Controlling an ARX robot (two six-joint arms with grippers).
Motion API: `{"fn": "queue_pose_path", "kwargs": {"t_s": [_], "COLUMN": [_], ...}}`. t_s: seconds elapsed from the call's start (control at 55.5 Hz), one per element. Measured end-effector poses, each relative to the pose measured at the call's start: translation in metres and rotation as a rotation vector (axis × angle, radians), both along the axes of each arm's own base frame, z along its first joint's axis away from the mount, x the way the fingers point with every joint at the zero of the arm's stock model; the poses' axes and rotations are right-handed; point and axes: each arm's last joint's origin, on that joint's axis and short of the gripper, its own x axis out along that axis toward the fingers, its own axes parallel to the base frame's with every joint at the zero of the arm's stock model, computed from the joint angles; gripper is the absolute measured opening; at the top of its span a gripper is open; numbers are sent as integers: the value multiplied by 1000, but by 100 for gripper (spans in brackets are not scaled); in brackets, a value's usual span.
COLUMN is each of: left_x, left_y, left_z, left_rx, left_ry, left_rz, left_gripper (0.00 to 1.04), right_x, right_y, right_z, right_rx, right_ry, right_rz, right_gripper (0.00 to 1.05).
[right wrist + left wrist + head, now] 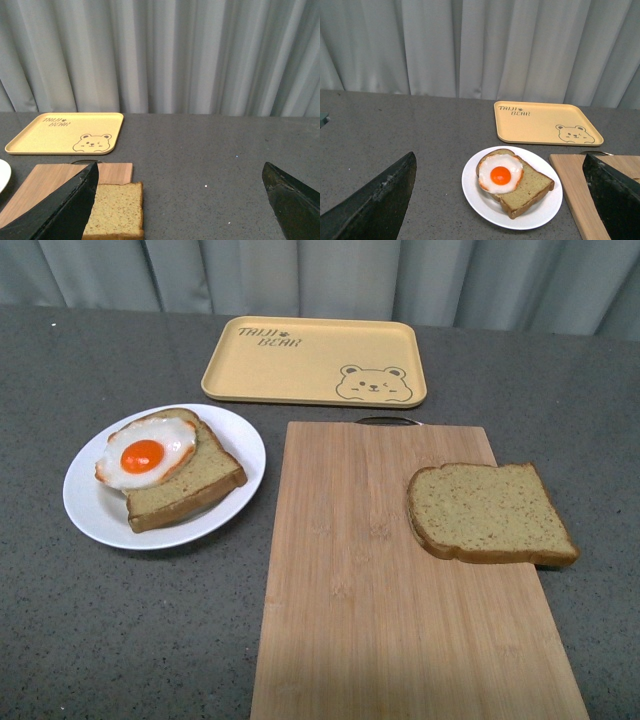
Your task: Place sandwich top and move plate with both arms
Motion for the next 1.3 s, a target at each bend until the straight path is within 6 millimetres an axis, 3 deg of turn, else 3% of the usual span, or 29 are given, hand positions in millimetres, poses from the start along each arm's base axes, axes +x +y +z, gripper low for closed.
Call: {"fn": "queue_pose_path", "kwargs": {"t_s": [1.297], "left_x": [0], "left_y": [0], "left_z": [0], "left_rx": [0], "left_ry": [0], "left_rz": [0], "left_gripper": [98], "right_x": [0], "right_y": [0], "right_z": [0], "right_rx": [0], "right_ry": [0], "right_rz": [0], "right_gripper": [95]}}
